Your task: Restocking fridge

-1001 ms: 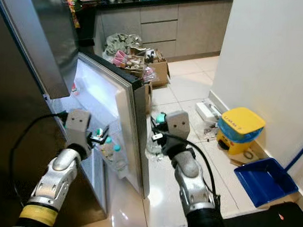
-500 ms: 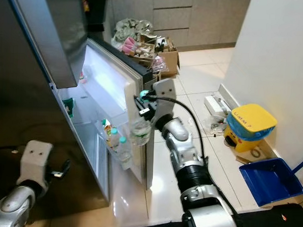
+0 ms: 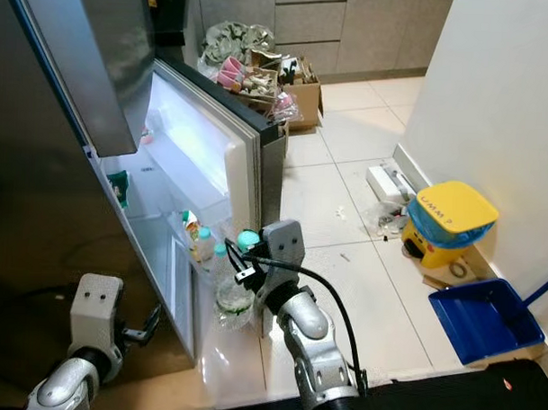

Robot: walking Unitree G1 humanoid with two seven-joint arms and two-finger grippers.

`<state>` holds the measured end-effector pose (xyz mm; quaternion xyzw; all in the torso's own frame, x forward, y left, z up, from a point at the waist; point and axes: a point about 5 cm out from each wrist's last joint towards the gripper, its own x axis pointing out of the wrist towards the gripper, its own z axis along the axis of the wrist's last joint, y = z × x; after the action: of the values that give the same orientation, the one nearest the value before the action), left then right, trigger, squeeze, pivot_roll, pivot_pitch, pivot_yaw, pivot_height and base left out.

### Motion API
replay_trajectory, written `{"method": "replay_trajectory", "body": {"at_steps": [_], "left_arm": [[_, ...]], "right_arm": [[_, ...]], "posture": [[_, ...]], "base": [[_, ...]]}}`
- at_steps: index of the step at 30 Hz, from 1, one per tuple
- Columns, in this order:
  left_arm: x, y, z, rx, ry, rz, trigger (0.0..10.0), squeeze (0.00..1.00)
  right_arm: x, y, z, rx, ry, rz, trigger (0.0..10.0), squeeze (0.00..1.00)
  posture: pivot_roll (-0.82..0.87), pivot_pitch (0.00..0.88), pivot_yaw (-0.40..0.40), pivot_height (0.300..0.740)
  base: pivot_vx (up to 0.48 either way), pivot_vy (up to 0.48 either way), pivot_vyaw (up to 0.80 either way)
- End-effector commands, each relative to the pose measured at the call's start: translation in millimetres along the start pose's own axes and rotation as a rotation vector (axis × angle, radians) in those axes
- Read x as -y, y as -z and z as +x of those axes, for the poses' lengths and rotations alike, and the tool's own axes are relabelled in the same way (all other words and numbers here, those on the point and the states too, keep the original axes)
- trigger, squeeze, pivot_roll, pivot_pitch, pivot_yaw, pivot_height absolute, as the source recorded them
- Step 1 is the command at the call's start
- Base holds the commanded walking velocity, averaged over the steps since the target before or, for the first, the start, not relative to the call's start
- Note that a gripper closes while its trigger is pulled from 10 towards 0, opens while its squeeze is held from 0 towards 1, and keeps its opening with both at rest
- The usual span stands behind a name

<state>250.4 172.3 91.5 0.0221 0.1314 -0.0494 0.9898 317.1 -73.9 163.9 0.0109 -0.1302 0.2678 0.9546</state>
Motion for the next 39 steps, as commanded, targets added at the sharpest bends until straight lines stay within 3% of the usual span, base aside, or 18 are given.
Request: {"method": "replay_trajectory", "body": {"at_steps": [1,8,24,39], "left_arm": [[0.1,11.8,-1.1,-0.041,-0.022,-0.006,10.0,0.0],[-4.0,14.6,0.6,-0.035,-0.066,0.002,10.0,0.0],[-5.4,14.0,1.4,-0.029,-0.082,-0.007,10.0,0.0],[-6.0,16.9,-4.3,-0.038,-0.021,-0.003,10.0,0.0]], "right_arm": [[-0.8,4.4,-10.3,-0.012,0.056,-0.014,10.0,0.0],[3.2,11.8,-24.9,-0.055,0.114,-0.027,10.0,0.0],[7.7,4.8,-26.2,-0.067,0.147,-0.05,10.0,0.0],[8.2,2.6,-18.1,-0.073,0.082,-0.069,10.0,0.0]], "posture": [[-0.06,0.174,0.037,0.721],[-0.07,0.167,0.03,0.721],[-0.07,0.168,0.033,0.721],[-0.07,0.169,0.042,0.721]], "base": [[0.0,0.0,0.0],[0.336,0.0,0.0],[0.475,0.0,0.0],[0.0,0.0,0.0]]}}
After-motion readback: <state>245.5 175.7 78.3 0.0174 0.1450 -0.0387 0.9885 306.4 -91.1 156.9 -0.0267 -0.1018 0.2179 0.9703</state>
